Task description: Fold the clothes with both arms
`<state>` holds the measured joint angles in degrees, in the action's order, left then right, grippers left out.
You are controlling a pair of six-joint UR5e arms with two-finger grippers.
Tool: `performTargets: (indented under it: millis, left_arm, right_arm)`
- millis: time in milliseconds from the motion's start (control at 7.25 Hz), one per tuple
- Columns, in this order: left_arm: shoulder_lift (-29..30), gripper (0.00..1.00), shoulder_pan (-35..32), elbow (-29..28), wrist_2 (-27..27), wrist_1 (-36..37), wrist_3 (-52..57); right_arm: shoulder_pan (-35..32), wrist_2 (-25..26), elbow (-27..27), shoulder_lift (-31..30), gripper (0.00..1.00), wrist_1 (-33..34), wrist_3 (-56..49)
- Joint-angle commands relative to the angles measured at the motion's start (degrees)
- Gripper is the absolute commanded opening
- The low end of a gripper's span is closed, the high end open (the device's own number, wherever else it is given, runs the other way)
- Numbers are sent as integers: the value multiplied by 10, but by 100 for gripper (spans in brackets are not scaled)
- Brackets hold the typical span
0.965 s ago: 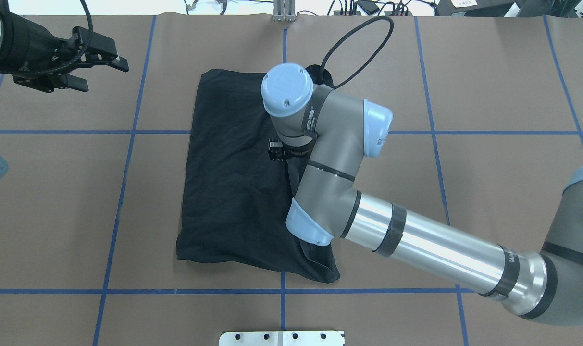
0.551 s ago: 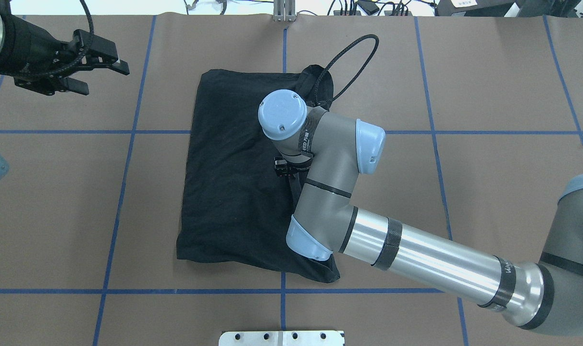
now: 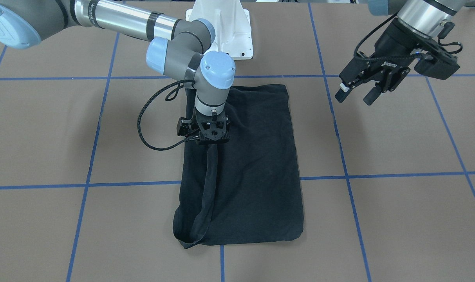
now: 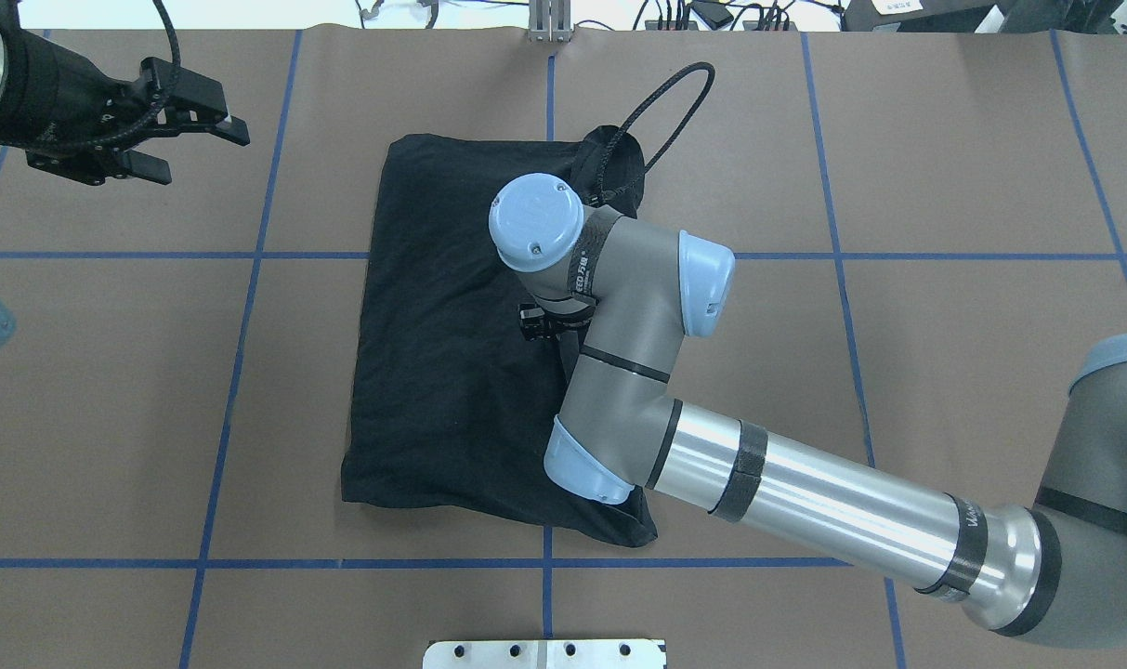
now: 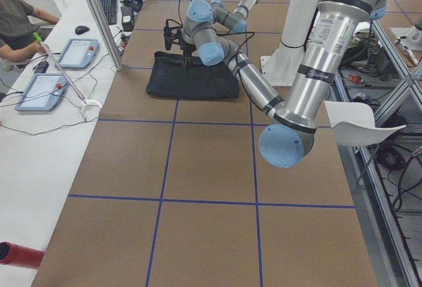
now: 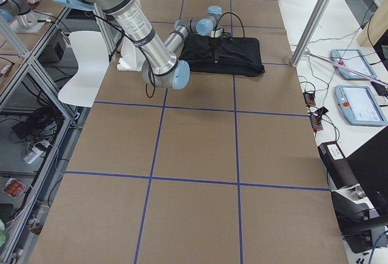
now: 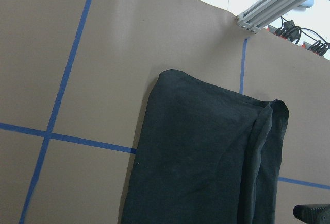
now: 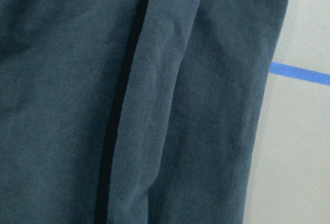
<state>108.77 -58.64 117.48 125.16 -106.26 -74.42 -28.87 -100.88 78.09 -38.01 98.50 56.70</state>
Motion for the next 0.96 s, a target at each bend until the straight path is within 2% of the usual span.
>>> performTargets:
  millis: [0,551,827]
  left_arm:
    - [0,100,0,0,0,0,-3]
    - [7,100,1,3,13,4,-15]
    - [7,100,1,2,14,4,-15]
  right_arm:
    - [2,5,-27,3,99,-44,-3]
    - [-7,9,-37,0,97,-46,-10]
    - [-21,9,-23,-4,98,15,-40]
